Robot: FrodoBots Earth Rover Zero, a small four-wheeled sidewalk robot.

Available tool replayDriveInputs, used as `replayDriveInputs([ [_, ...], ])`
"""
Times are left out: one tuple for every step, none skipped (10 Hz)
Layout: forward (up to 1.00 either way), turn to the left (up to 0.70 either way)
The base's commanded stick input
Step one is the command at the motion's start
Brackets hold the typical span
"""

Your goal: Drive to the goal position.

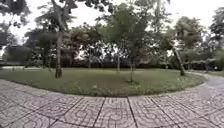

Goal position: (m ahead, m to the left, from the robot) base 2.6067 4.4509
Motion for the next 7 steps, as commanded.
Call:
replayDriveInputs([
  [0.0, 0.45],
  [0.0, 0.45],
  [0.0, 0.45],
  [0.0, 0.45],
  [0.0, 0.45],
  [0.0, 0.45],
  [0.0, 0.45],
])
